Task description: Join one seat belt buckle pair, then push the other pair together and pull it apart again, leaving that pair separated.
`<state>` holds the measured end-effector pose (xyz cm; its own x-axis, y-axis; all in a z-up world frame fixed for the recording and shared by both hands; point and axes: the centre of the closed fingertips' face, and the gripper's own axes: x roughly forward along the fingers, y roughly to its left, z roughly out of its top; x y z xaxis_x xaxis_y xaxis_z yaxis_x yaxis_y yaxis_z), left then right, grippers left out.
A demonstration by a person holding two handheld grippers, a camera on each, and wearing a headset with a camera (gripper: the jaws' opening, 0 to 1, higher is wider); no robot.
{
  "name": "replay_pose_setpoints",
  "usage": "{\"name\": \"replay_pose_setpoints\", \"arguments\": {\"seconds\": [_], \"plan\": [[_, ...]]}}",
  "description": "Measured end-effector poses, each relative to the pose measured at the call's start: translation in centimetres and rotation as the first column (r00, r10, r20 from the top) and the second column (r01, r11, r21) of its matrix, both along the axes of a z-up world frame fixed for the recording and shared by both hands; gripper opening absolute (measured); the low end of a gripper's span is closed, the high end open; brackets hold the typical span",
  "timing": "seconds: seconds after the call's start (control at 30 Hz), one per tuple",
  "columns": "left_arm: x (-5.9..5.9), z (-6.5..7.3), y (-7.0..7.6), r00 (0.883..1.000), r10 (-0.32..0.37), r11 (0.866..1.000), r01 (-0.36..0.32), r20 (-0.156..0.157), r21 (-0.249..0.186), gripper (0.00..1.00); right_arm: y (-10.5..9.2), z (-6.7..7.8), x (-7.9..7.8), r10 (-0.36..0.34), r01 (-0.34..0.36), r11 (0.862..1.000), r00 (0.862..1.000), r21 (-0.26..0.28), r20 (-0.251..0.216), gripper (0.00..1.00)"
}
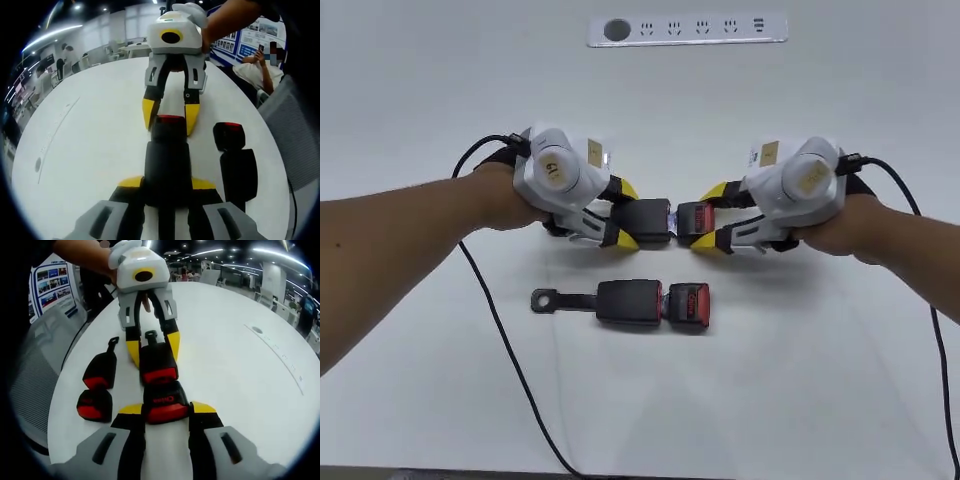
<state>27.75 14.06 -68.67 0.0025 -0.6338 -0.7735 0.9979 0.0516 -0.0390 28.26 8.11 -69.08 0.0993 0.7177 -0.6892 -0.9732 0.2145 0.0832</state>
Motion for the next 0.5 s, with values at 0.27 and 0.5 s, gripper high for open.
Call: {"name": "replay_pose_setpoints", "arguments": {"seconds": [0.27,0.5], "plan": [[0.07,-0.03,0.04,0.999,-0.035,0.999,0.035,-0.004,0.015,0.33,0.06,0.06,-0.2,0.025,-0.025,0.999,1.0,-0.027,0.015,0.31],[0.08,0.07,-0.06,1.0,-0.03,0.999,0.03,-0.007,0.013,0.33,0.13,0.04,-0.17,0.021,-0.021,0.999,1.0,-0.031,0.015,0.31]]}}
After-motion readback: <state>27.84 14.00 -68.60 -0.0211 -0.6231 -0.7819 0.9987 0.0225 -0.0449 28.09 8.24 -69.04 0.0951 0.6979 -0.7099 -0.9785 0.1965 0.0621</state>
